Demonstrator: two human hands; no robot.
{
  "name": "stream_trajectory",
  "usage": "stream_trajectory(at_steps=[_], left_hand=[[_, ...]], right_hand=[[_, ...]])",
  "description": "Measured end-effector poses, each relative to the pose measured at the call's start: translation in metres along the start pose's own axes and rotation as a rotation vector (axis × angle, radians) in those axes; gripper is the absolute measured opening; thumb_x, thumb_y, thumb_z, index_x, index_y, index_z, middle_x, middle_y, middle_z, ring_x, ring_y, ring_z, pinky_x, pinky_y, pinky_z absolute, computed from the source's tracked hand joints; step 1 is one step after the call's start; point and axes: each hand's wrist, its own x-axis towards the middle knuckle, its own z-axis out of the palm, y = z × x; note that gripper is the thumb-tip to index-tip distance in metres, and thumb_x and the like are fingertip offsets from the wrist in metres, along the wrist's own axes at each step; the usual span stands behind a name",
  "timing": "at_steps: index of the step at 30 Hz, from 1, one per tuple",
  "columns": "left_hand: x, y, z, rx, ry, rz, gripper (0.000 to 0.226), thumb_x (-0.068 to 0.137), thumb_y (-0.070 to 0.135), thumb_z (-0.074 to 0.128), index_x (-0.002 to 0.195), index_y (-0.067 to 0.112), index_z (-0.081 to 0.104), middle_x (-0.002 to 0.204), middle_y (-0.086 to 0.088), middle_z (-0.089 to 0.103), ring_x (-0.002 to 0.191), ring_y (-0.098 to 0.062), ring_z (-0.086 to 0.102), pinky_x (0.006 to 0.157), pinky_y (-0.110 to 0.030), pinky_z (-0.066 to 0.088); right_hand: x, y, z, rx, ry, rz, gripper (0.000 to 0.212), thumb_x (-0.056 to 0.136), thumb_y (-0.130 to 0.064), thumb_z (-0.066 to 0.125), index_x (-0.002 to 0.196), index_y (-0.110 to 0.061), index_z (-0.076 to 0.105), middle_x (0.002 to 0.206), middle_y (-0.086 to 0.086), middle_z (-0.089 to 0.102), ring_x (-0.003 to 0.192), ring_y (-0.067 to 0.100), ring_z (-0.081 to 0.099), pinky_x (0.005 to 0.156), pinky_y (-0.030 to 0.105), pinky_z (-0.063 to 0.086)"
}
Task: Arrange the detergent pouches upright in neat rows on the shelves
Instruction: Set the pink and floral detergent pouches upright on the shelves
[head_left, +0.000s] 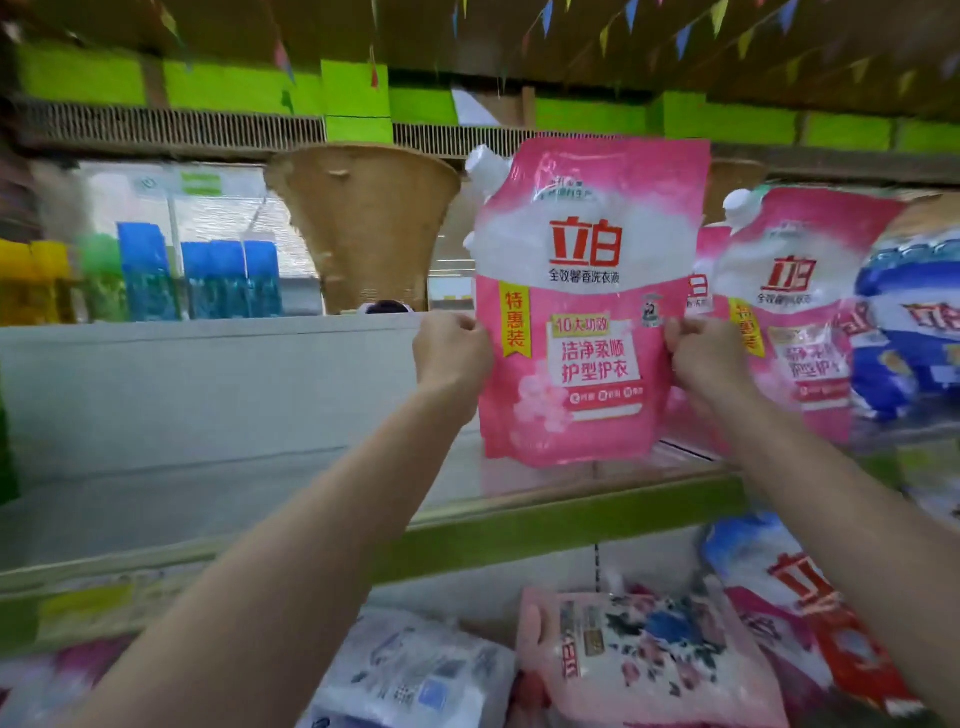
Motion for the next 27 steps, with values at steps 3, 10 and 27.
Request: stream_trajectory(at_steps=[3, 10, 27], left_hand=[[-0.003, -0.016, 0.017, 0.008, -0.097, -0.078, 0.033, 0.084, 0.004, 0.044, 0.053, 0.007, 0.056, 0.067, -0.013, 0.055, 0.064, -0.025, 0.053, 0.07, -0.055, 0.057], [-0.003, -0.016, 0.024, -0.044, -0.083, -0.107, 0.039, 0.089, 0.006, 0.046, 0.051, 0.012, 0.054, 0.069, -0.012, 0.054, 0.068, -0.026, 0.053, 0.071, -0.048, 0.059], [-0.188, -0.058, -0.113, -0.175, 0.176, -0.005, 0.01, 0.076, 0.024, 0.061, 0.086, 0.022, 0.062, 0.091, -0.012, 0.072, 0.087, -0.026, 0.069, 0.081, -0.039, 0.057]], right_hand=[[0.0, 0.024, -0.002, -0.111, 0.049, -0.033, 0.031, 0.096, -0.019, 0.046, 0.084, 0.003, 0.064, 0.079, 0.017, 0.063, 0.066, 0.019, 0.052, 0.053, 0.026, 0.037], [0.006, 0.027, 0.007, -0.063, 0.117, -0.033, 0.031, 0.097, -0.02, 0.044, 0.091, 0.003, 0.064, 0.096, 0.021, 0.067, 0.08, 0.029, 0.063, 0.05, 0.024, 0.036], [-0.246, -0.004, 0.048, 0.65, -0.533, -0.231, 0.018, 0.08, -0.014, 0.061, 0.088, -0.03, 0.061, 0.083, -0.009, 0.07, 0.082, 0.009, 0.07, 0.069, 0.019, 0.056]])
